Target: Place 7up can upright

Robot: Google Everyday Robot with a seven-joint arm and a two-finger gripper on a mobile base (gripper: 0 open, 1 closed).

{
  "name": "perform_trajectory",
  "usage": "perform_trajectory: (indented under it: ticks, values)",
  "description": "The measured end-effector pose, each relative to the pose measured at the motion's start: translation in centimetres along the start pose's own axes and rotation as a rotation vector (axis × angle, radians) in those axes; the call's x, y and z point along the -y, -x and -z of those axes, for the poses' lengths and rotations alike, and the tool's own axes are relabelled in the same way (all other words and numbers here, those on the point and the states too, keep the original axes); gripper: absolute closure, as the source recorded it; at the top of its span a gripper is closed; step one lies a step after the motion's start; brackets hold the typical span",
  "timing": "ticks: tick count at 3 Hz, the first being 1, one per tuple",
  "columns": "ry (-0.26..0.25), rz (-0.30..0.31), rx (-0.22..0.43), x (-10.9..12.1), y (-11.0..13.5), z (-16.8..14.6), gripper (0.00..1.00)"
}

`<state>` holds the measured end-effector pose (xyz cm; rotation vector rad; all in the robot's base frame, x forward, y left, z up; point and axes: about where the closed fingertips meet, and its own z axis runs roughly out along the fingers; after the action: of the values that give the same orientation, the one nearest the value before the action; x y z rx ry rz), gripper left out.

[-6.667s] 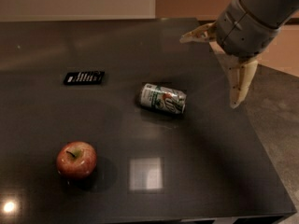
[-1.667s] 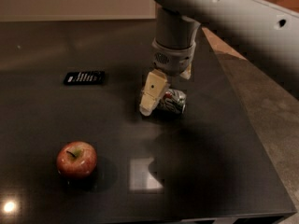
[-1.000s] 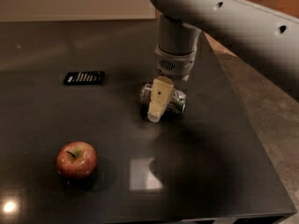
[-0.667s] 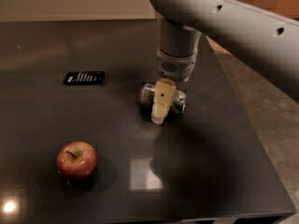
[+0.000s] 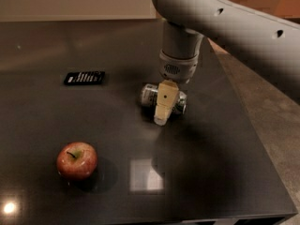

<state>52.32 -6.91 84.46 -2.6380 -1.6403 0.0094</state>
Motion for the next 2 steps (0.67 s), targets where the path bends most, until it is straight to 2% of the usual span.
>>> perform_trajectory:
  ticks: [1,2]
  values:
    - [0.000,-0.001,-0.002,-0.21,0.02,-0.22,0.00]
    - [0.003,-0.009,0.003,-0.63,0.24,-0.64,0.19]
